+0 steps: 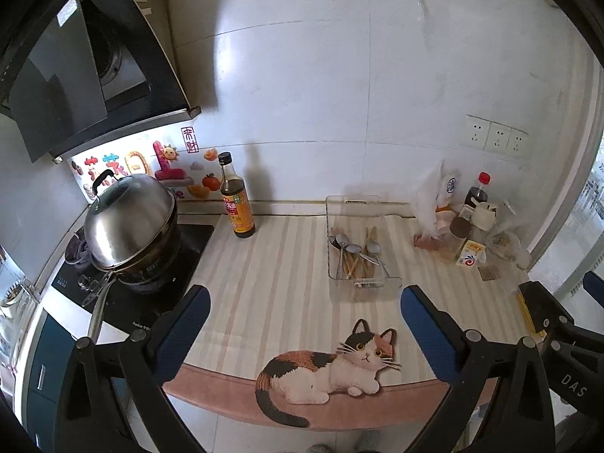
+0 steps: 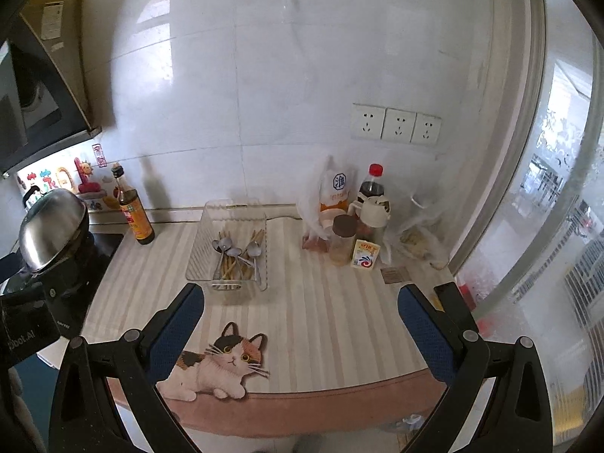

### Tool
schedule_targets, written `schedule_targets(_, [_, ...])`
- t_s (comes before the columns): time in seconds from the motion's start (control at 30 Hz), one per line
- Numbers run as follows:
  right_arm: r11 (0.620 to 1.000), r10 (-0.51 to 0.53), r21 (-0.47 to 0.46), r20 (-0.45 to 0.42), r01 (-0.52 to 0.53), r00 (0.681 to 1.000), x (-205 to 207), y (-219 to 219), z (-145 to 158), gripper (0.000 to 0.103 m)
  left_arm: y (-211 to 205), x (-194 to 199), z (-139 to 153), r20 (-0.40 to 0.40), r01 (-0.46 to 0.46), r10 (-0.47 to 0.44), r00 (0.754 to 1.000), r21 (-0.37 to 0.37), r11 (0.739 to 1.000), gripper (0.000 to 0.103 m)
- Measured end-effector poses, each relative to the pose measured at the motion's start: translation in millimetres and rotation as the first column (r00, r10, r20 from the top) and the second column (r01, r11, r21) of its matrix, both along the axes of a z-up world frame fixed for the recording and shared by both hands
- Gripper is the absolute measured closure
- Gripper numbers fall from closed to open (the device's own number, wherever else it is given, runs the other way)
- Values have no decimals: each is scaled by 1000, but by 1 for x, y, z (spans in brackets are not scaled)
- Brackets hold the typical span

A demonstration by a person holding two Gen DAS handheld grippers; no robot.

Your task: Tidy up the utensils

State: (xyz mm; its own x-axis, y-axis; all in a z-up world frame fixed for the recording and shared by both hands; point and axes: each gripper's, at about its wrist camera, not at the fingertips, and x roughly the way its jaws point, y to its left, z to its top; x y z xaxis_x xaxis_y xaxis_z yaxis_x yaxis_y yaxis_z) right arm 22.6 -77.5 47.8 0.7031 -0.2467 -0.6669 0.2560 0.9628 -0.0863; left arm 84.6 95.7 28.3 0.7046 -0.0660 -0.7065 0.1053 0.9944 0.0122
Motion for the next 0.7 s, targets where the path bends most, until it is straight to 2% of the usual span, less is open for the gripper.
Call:
schedule_targets(0.3, [999, 39, -8, 5, -39, 999, -1, -1, 11, 0, -3, -5, 2, -2, -43, 43, 999, 7, 999, 0])
schedule_targets(0.7, [997, 77, 7, -42, -76, 996, 17, -8, -3, 0, -11, -2, -9, -41, -64, 64, 997, -1, 998, 0])
